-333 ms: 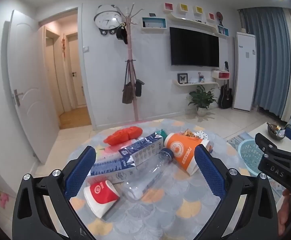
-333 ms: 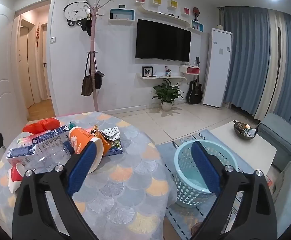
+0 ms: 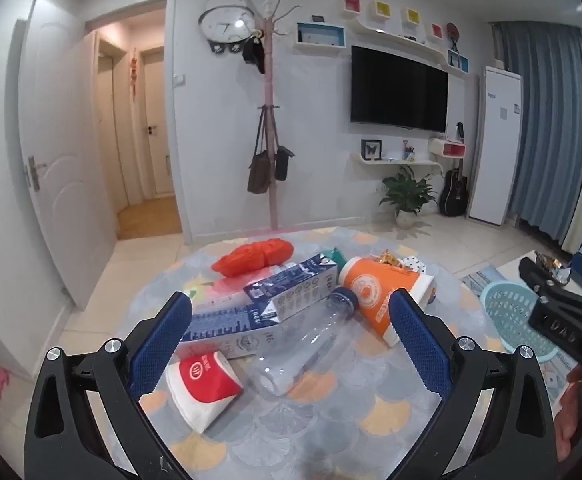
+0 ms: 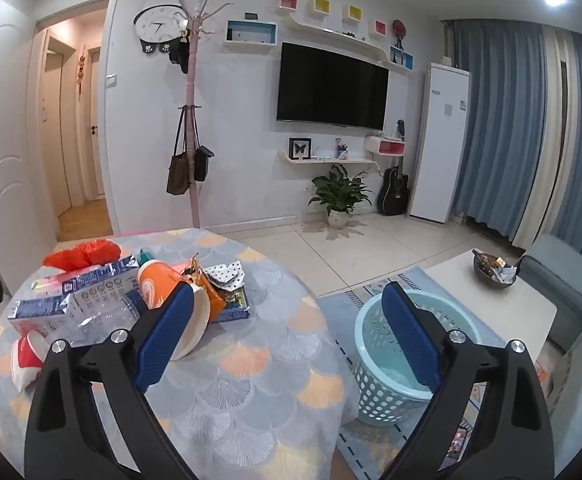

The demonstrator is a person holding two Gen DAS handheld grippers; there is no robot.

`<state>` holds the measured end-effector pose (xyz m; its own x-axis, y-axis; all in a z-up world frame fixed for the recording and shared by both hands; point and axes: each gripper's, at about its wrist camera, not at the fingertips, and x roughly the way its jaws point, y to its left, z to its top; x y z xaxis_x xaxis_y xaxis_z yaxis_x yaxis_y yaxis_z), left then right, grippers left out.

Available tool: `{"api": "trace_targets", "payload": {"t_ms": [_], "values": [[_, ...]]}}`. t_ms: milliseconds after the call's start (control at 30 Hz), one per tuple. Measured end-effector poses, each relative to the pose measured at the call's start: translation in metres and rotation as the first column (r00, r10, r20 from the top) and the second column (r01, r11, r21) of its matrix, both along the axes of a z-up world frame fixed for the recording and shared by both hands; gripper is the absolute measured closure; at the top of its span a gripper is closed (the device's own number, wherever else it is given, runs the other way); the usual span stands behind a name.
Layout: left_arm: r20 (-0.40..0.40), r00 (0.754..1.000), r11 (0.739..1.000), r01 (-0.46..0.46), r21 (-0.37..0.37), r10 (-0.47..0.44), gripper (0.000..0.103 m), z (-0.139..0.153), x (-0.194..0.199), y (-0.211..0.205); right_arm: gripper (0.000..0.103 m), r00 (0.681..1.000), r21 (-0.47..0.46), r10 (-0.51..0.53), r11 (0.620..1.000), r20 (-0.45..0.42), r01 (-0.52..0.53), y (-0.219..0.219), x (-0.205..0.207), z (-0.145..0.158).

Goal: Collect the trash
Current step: 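Move both tools toward the trash items on the round table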

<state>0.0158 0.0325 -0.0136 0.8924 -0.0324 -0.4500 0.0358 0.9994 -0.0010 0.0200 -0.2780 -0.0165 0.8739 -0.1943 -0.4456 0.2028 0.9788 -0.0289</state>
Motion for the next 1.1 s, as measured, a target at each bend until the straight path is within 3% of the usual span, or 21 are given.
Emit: {"api": "trace_targets", "payload": {"t_ms": [200, 300, 567, 667, 800, 1000, 1100], "values": [[0.012, 0.998, 0.997, -0.069, -0.021, 0.069, 0.007, 0.011, 0.003, 0.042, 0.013, 0.998, -0.034, 0.018, 0.999, 0.055, -0.016, 0.0, 0.013, 0.007], [0.019, 0.996, 0.995, -0.091, -0.033, 0.091, 0.007, 0.016, 0.006, 0.058, 0.02, 0.997, -0.046, 0.023, 0.999, 0.074, -0.02, -0.001, 0.019, 0.01], [0.008, 0.999, 0.997, -0.031, -0.077, 0.032, 0.007, 0.018, 0.021, 0.077, 0.023, 0.995, -0.013, 0.03, 1.0, 0.099, -0.029, -0.001, 0.027, 0.021], [-0.039, 0.999, 0.996, -0.019, -0.09, 0.015, 0.008, 0.009, 0.037, 0.091, 0.034, 0.995, -0.025, 0.036, 0.999, 0.094, -0.033, 0.005, 0.029, 0.021], [-0.101, 0.99, 0.992, 0.084, -0.099, -0.094, 0.01, -0.011, 0.059, 0.105, 0.045, 0.996, 0.0, 0.064, 0.998, 0.056, -0.064, 0.013, 0.039, 0.011], [-0.211, 0.955, 0.978, 0.197, -0.076, -0.209, 0.014, -0.052, 0.097, 0.112, 0.045, 0.992, 0.051, 0.124, 0.991, 0.005, -0.124, 0.024, 0.056, -0.012], [-0.26, 0.935, 0.971, 0.23, -0.07, -0.241, 0.014, -0.068, 0.117, 0.116, 0.04, 0.986, 0.069, 0.164, 0.984, -0.035, -0.161, 0.028, 0.068, -0.024]]}}
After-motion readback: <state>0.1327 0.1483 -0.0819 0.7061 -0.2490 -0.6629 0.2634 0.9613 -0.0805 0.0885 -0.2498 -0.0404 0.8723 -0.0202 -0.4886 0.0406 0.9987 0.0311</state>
